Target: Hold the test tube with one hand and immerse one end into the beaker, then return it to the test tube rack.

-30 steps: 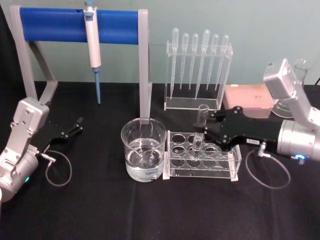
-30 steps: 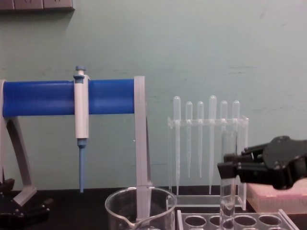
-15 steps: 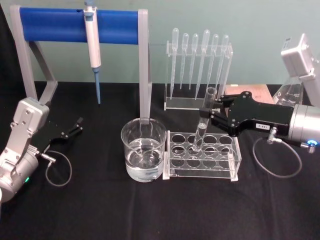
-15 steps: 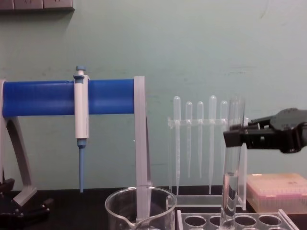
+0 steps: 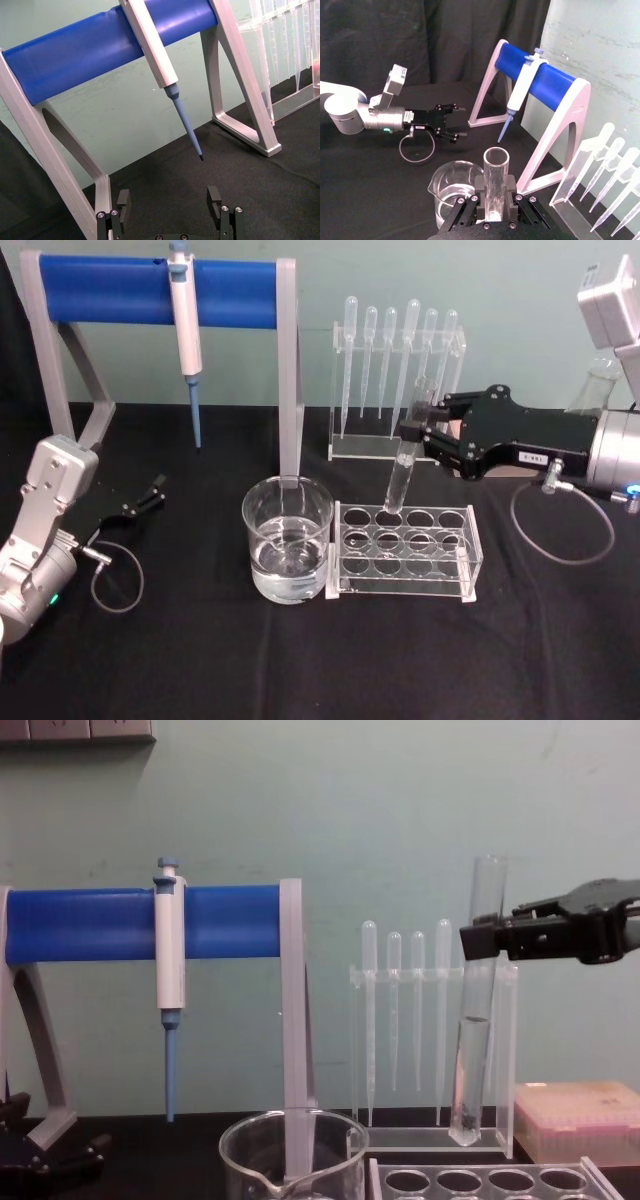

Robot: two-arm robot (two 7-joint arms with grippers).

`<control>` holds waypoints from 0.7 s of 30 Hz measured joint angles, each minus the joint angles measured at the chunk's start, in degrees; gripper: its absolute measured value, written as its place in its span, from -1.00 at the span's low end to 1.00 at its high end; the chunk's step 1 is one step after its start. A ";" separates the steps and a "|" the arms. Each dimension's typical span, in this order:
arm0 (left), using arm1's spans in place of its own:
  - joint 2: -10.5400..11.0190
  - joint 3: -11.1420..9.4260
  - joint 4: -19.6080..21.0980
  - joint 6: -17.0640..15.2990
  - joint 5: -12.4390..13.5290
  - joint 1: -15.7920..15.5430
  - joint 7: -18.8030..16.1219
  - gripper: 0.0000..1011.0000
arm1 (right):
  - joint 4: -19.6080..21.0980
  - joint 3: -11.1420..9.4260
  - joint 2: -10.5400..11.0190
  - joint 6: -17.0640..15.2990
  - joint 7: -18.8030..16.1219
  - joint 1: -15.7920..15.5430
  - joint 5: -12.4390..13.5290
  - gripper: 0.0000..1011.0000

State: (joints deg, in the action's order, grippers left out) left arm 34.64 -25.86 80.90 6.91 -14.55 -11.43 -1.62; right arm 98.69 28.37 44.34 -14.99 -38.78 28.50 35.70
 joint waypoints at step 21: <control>0.00 0.00 0.00 0.00 0.00 0.00 0.00 0.98 | 0.50 1.22 1.46 -1.16 0.95 2.59 2.41 -0.52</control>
State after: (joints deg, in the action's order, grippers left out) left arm 34.65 -25.86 80.90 6.91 -14.55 -11.43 -1.62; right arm 99.20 29.59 45.80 -16.15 -37.83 31.09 38.11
